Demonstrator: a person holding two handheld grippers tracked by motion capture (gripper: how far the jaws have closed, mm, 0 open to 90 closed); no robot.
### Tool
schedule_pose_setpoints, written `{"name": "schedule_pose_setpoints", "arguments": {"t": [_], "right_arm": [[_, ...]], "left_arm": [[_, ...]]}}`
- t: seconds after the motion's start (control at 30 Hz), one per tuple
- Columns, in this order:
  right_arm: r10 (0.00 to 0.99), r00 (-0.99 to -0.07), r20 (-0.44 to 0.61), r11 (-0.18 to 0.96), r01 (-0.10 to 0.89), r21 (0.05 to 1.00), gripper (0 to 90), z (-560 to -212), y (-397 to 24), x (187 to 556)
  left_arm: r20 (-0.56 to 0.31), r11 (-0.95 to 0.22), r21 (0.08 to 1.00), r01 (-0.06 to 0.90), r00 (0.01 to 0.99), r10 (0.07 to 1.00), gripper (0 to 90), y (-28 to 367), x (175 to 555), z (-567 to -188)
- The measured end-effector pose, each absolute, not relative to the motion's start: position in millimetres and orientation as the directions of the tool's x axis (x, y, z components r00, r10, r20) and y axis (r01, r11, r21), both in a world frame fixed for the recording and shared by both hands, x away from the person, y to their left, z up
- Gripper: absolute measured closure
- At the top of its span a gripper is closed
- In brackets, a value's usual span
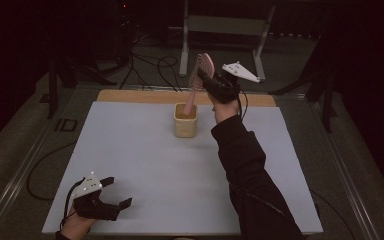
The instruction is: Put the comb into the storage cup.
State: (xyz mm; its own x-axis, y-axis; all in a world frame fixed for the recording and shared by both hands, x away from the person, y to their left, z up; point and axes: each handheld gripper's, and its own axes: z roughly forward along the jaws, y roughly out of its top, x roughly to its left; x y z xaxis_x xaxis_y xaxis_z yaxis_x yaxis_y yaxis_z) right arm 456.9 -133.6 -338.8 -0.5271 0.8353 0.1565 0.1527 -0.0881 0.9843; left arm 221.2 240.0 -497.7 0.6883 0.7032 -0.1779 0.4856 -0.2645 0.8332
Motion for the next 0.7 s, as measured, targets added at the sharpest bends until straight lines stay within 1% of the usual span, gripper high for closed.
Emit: {"name": "schedule_pose_setpoints", "arguments": {"t": [0.7], "right_arm": [[0.826, -0.535, 0.178, -0.076, 0.208, 0.975, 64.5, -374, -122, 465]], "left_arm": [[-0.173, -0.267, 0.835, 0.480, 0.691, 0.702, 0.4, 240, 221, -497]]}}
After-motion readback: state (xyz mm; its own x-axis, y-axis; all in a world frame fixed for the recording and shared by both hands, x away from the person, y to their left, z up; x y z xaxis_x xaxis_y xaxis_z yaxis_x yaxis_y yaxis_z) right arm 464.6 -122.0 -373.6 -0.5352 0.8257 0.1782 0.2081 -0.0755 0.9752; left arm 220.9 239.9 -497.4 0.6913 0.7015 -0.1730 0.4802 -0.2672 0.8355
